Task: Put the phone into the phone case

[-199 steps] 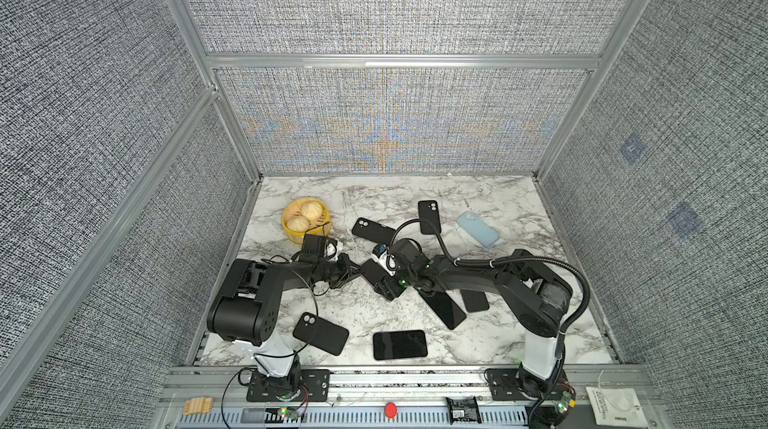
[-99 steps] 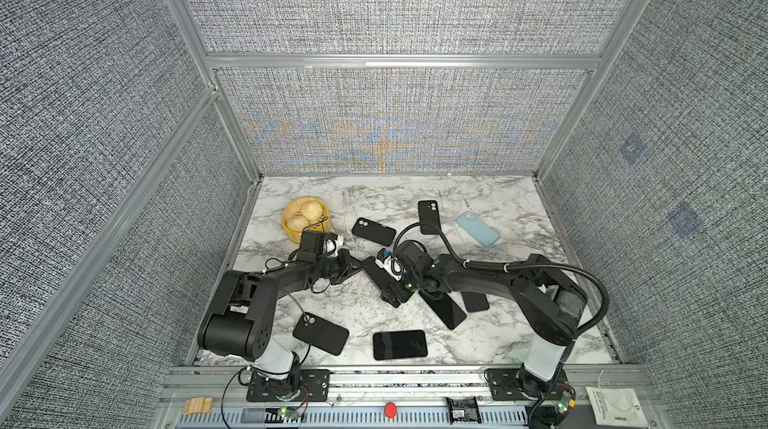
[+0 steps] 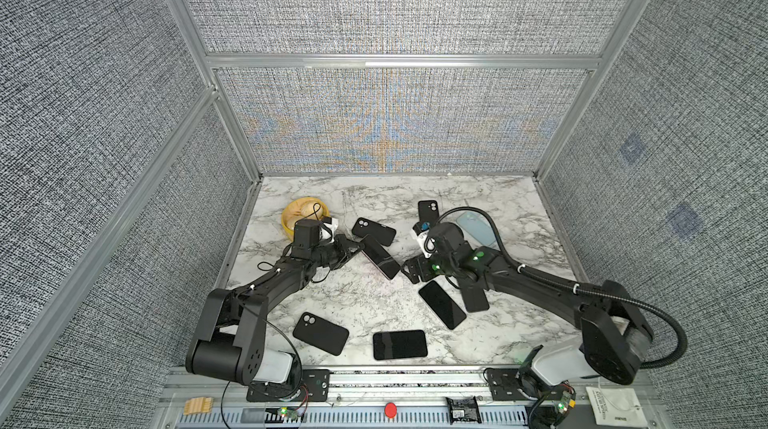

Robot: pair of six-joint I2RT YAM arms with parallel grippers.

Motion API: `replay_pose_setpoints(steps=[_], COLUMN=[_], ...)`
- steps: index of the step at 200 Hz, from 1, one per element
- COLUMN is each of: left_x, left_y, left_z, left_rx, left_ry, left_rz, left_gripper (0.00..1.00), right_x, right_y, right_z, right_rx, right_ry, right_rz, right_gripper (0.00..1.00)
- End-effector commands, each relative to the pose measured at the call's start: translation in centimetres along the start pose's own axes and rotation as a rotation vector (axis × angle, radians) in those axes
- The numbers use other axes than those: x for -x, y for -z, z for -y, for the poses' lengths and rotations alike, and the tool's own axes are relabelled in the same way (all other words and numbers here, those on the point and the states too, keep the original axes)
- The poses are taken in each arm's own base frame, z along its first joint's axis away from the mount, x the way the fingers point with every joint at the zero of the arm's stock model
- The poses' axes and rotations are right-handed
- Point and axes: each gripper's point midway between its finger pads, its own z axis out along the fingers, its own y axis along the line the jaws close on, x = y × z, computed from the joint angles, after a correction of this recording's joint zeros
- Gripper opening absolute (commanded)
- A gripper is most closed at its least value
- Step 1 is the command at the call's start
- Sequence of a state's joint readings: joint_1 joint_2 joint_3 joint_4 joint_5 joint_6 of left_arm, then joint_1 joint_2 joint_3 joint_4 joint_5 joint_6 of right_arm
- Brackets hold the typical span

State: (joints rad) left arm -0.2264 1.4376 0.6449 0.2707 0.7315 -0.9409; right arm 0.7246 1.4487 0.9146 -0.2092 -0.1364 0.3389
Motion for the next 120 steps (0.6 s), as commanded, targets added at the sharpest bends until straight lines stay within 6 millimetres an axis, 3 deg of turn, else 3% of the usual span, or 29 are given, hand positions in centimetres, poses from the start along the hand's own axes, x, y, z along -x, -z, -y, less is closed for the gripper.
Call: replay_pose_setpoints(steps=[1, 61, 120], left_x=[1.9, 3.3, 3.0], left_y=[0.2, -0.1, -1.0], left_z=[2.7, 3.7, 4.9], left_rx=[-0.104, -0.243, -0.277], left_ry=[-0.014, 0.088, 0.098], left_rz=[0.073, 0.15, 0.156], left_gripper=[0.0, 0.0, 0.0], right_x=[1.9, 4.1, 6.4], right_y=[0.7, 0.8, 0.2], right_z=[-0.2, 1.6, 0.7], right_rx=[0.098, 0.41, 0.597], right_ry=[-0.206, -0.64, -0.727], right_rz=[0.087, 0.264, 0.33], right_gripper=[0.89, 0.85, 0.75])
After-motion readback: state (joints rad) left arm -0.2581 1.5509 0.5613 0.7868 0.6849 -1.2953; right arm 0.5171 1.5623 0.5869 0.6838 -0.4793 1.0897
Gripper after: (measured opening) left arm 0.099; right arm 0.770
